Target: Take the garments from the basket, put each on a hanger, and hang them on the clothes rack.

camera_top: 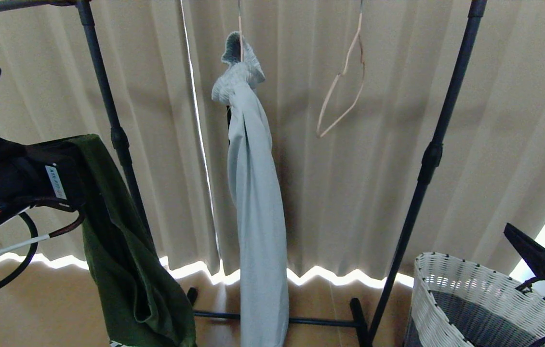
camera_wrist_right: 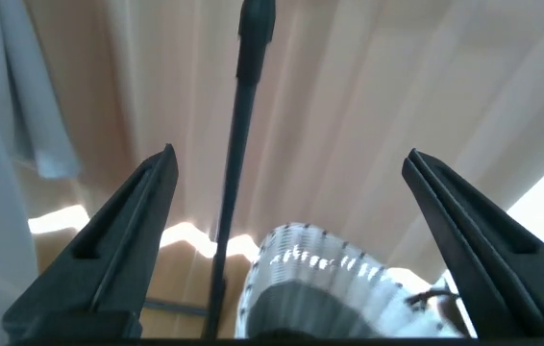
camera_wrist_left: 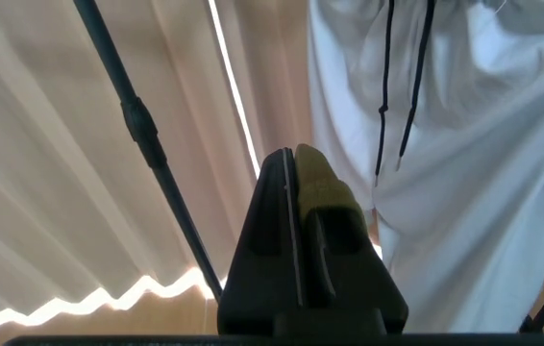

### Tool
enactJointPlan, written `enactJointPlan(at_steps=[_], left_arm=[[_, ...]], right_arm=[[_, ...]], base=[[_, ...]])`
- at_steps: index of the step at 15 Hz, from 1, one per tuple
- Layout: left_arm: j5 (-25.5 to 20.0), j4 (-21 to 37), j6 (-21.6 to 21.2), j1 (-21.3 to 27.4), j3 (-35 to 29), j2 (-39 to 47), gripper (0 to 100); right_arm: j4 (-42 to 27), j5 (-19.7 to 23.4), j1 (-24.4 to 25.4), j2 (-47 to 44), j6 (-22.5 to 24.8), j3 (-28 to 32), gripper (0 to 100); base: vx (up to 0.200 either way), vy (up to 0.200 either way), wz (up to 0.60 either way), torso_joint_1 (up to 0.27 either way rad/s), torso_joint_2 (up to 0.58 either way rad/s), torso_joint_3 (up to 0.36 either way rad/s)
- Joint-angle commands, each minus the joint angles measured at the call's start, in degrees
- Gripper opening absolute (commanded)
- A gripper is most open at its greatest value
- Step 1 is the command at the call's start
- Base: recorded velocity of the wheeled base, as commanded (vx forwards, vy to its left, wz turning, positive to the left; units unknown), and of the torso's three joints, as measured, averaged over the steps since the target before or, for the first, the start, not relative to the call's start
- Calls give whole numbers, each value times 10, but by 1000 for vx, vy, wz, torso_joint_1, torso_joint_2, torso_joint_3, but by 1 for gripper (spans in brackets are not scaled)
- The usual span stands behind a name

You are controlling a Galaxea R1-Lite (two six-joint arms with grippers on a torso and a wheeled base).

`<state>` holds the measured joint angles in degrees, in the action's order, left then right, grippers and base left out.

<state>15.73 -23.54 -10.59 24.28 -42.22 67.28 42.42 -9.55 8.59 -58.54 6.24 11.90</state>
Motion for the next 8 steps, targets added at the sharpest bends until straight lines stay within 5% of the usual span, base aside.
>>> enactJointPlan(at_steps=[1, 8], left_arm=[[0, 0, 0, 1, 4, -7, 0], [-1, -1, -14, 2, 14, -12, 0]], right_arm=[[0, 5, 0, -5, -4, -2, 100], [1, 5, -8, -1, -18, -2, 100]], base=[[0, 0, 0, 0, 0, 0], [0, 0, 0, 0, 0, 0]])
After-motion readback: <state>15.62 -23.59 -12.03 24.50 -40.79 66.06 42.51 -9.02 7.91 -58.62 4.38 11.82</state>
